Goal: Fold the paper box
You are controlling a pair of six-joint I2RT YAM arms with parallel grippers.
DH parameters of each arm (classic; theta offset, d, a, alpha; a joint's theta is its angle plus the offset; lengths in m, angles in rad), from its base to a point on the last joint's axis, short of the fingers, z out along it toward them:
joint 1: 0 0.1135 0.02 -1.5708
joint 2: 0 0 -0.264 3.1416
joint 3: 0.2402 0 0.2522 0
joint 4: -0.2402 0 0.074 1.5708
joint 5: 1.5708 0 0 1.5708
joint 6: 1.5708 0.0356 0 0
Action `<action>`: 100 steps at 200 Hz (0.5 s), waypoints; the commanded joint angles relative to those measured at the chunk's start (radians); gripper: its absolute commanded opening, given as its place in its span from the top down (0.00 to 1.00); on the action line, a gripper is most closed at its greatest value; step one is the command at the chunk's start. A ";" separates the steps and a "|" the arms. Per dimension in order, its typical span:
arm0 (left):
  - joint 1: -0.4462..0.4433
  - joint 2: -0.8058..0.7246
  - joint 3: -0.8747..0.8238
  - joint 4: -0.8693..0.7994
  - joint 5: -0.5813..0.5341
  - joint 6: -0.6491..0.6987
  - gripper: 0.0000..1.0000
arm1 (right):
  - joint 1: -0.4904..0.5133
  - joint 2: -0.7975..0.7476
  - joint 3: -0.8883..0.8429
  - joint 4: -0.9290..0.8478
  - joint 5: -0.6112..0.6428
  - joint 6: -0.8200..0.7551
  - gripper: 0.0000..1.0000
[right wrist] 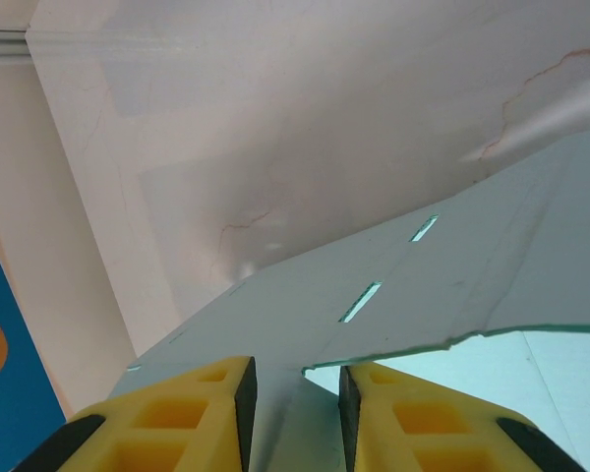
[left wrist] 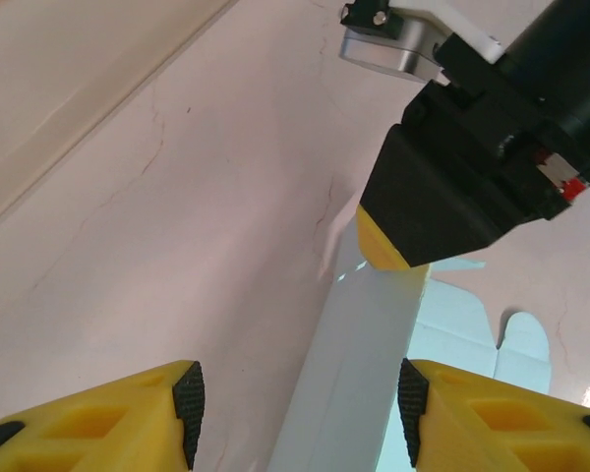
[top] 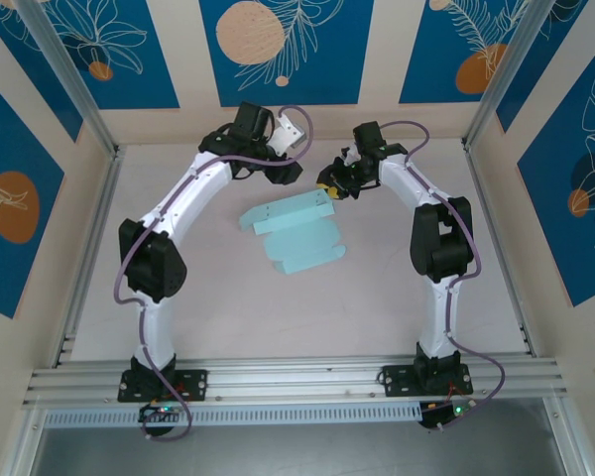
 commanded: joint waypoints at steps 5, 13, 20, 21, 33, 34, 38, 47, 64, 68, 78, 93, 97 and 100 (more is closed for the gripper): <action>0.007 0.060 0.013 -0.086 0.020 -0.064 0.45 | 0.008 0.010 0.024 -0.005 -0.028 0.000 0.69; 0.008 0.068 0.013 -0.093 0.029 -0.065 0.45 | 0.009 0.010 0.024 -0.004 -0.028 0.000 0.69; 0.007 0.076 0.013 -0.096 0.032 -0.066 0.45 | 0.008 0.010 0.026 -0.005 -0.028 0.000 0.69; 0.007 0.078 0.013 -0.096 0.032 -0.067 0.46 | 0.009 0.010 0.025 -0.005 -0.028 0.000 0.69; 0.007 0.090 0.012 -0.100 0.021 -0.071 0.51 | 0.008 0.012 0.026 -0.005 -0.028 0.000 0.69; 0.007 0.091 0.013 -0.100 0.020 -0.071 0.51 | 0.008 0.012 0.026 -0.005 -0.029 0.000 0.69; 0.007 0.095 0.013 -0.101 0.017 -0.071 0.53 | 0.008 0.012 0.027 -0.005 -0.029 0.000 0.69; 0.006 0.101 0.011 -0.104 0.009 -0.069 0.54 | 0.008 0.012 0.026 -0.005 -0.029 -0.001 0.69; 0.007 0.105 0.000 -0.098 0.000 -0.073 0.57 | 0.009 0.012 0.026 -0.005 -0.029 -0.001 0.69; 0.007 0.105 -0.004 -0.095 0.000 -0.074 0.58 | 0.008 0.012 0.026 -0.005 -0.028 -0.002 0.69; 0.007 0.105 -0.015 -0.088 0.000 -0.077 0.59 | 0.008 0.012 0.026 -0.006 -0.029 -0.002 0.69; 0.007 0.105 -0.035 -0.074 -0.008 -0.078 0.61 | 0.008 0.012 0.026 -0.007 -0.029 -0.002 0.69; 0.007 0.105 -0.041 -0.069 -0.011 -0.079 0.61 | 0.008 0.012 0.026 -0.006 -0.029 -0.002 0.69; 0.006 0.106 -0.044 -0.066 -0.014 -0.079 0.62 | 0.008 0.012 0.027 -0.005 -0.031 -0.002 0.69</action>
